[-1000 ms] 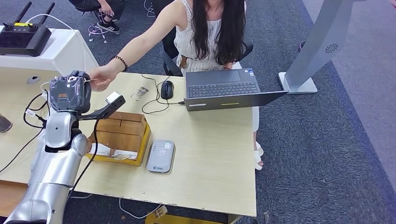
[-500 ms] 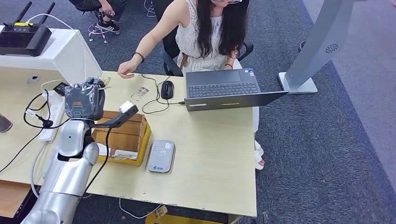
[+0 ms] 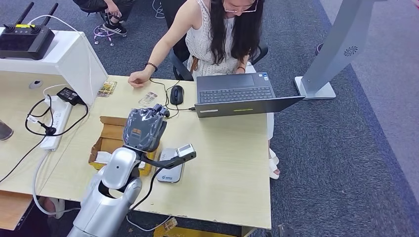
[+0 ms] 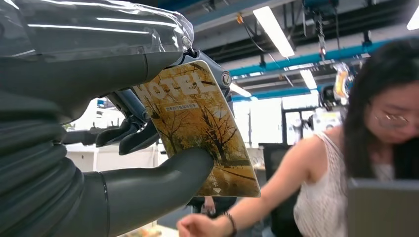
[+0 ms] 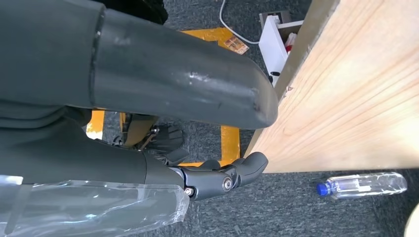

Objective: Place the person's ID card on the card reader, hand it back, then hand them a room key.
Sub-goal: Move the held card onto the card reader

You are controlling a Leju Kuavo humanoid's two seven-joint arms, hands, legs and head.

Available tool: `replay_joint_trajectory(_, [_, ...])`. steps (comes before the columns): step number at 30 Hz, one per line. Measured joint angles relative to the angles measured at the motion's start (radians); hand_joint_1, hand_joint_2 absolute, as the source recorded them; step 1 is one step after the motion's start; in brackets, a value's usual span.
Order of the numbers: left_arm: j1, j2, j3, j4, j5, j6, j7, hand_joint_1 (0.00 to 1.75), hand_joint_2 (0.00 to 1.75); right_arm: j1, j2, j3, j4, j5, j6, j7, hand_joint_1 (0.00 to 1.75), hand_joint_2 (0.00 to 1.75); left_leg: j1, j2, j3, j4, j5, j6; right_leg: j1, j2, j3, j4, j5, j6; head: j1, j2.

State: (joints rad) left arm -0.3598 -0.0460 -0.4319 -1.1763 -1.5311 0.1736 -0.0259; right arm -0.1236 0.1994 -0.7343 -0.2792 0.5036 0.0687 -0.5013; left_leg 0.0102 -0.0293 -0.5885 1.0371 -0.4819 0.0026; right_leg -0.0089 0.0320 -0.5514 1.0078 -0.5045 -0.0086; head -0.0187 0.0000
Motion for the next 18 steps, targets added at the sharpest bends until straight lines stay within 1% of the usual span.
replay_joint_trajectory(4, [0.015, -0.002, -0.034, 0.002, 0.006, -0.043, 0.004, 1.75, 1.75, 0.002, 0.002, 0.0, 0.0, -0.003, 0.0, 0.001, 0.0, 0.0, 0.0, 0.0, 0.0, 0.0, 0.0, 0.0, 0.0, 0.0, 0.0, 0.0, 0.0, 0.0, 0.0, 0.0])
replay_joint_trajectory(10, [0.036, -0.008, -0.067, 0.032, 0.012, -0.051, 0.015, 1.75, 1.75, 0.001, 0.005, 0.0, 0.0, -0.012, 0.0, -0.002, 0.0, 0.0, 0.0, 0.0, 0.0, 0.0, 0.0, 0.0, 0.0, 0.0, 0.0, 0.0, 0.0, 0.0, 0.0, 0.0])
replay_joint_trajectory(18, [0.049, -0.026, -0.082, 0.117, 0.0, -0.101, 0.074, 1.75, 1.75, 0.002, 0.01, 0.0, 0.0, -0.019, -0.002, 0.003, 0.0, 0.0, 0.0, 0.0, 0.0, 0.0, 0.0, 0.0, 0.0, 0.0, 0.0, 0.0, 0.0, 0.0, 0.0, 0.0])
